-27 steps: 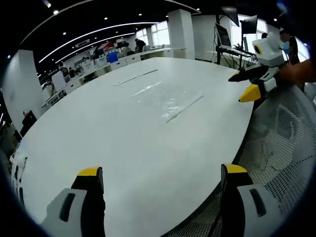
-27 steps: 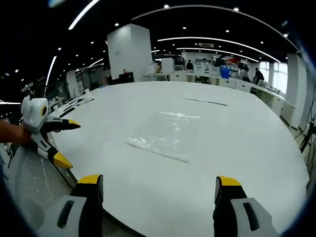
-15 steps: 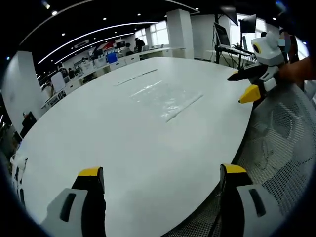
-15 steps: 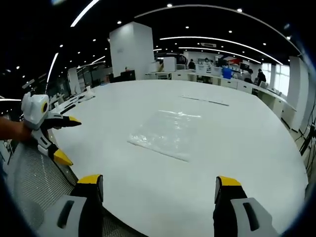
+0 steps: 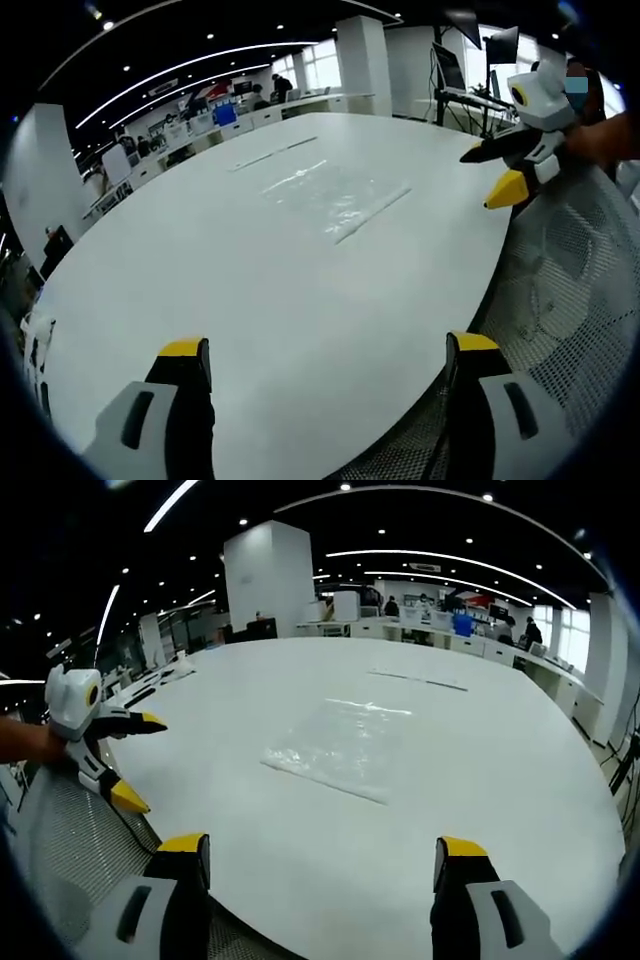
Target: Open the resealable bag by pulling the two sides of the seal apart until the entire bag opening is separated and visibly accessible.
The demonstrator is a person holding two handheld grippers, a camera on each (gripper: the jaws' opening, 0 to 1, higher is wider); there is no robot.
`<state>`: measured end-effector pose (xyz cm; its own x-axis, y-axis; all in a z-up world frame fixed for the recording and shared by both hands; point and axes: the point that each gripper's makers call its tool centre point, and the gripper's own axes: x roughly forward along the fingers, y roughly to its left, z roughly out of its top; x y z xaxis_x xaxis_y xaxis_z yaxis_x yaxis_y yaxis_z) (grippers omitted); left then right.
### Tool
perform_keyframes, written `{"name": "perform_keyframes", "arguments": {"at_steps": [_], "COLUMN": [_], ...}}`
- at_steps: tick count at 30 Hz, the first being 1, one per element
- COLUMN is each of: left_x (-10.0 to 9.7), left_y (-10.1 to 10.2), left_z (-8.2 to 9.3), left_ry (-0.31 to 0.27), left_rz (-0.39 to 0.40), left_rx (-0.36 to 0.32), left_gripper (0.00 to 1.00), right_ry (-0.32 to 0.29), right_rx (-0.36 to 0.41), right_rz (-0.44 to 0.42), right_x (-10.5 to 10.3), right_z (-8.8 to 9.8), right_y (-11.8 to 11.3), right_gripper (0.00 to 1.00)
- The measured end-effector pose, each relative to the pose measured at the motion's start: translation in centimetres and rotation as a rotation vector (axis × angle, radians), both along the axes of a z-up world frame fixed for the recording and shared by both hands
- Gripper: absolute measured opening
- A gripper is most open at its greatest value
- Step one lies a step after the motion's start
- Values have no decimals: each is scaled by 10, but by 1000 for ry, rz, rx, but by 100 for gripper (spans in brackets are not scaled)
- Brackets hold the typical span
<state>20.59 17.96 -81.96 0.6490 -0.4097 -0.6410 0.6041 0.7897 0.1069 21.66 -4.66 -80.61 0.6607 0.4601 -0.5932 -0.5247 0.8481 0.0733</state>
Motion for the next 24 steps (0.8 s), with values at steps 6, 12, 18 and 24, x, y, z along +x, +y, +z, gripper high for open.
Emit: {"name": "perform_keyframes", "arguments": {"at_steps": [6,12,18,24], "left_x": [0,1,1,1], "left_y": [1,2,3,3], "left_z": [-1,-1,-1,-1], "left_ry": [5,6,6,6], "left_rz": [5,15,15,18], "left_rx": [5,1,3,4], "left_gripper": [96,96,96,96], "right_ry": [7,15,18,29], "right_rx": [3,12,5,-4], "right_rz": [14,16,14,3], "right_x": [-1,-2,-3,-2], "right_z": [-1,-1,-2,-4], "right_y": [2,3,2,0], "right_gripper": [91,91,90,90]}}
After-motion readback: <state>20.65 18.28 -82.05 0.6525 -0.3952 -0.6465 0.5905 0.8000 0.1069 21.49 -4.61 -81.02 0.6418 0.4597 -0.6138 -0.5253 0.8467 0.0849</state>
